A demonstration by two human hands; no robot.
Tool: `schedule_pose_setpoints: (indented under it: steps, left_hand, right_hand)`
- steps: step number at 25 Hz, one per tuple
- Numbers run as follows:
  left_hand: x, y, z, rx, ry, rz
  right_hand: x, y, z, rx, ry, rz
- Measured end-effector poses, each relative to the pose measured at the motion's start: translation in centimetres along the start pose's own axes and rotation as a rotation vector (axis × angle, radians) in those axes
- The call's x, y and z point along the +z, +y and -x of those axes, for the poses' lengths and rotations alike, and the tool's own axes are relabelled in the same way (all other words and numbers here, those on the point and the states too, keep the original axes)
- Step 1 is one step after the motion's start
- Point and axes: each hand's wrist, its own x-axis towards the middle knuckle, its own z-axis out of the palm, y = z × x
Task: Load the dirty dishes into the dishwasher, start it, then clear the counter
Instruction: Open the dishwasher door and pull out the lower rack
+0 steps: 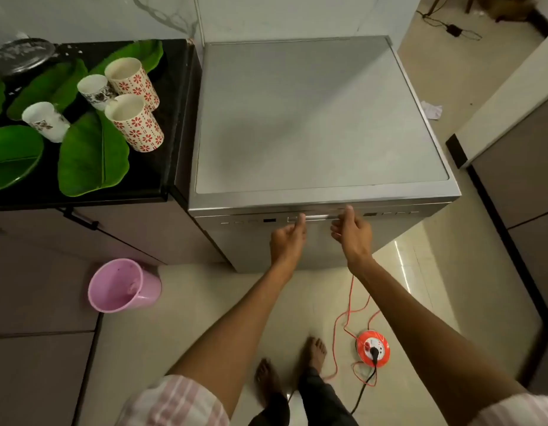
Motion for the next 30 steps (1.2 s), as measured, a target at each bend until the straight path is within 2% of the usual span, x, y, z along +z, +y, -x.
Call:
schedule_pose_setpoints:
  steps: [2,6,9,14,17,21,26,30]
  left_hand:
    - [0.8,0.7,-0.2,-0.144,0.019,0.239]
    - [2.2,1.3,-2.3,-0.269,-0.008,0.551]
    - [2.9,0.9,-3.5,-0.278,-0.015,0.761]
    - [4.0,-0.5,-4.6,-0.192,-0.084,1.025]
    - [4.6,-0.8,-4.6,-0.156,-0.115,1.031]
    - [5.1,-0.7,-4.5,-0.119,-0.067,0.996]
    - [5.5,-0.3,-2.7,-0.16,0.015,0.914]
    - [4.7,-4.1,1.7,-0.251,0.07,0.861]
  right_hand:
    - [-0.2,-0.1,-1.1,0.148,-0.054,-0.248]
    - [-0.1,0.1,-3.2,0.312,-0.177,-0.542]
    - [0.3,-0.2,-4.2,0.349,-0.193,-0.733]
    - [1.0,1.8,-5.8,0.305,-0.222,-0.888]
    - [1.3,3.1,-6.3,0.264,-0.245,-0.97]
    - [1.9,3.9,-6.6,0.227,-0.228,-0.991]
    - [1.5,3.6,-5.5,0.248,-0.15,-0.85]
    - [-0.7,6.5,-1.8,0.334,-0.067,-0.635]
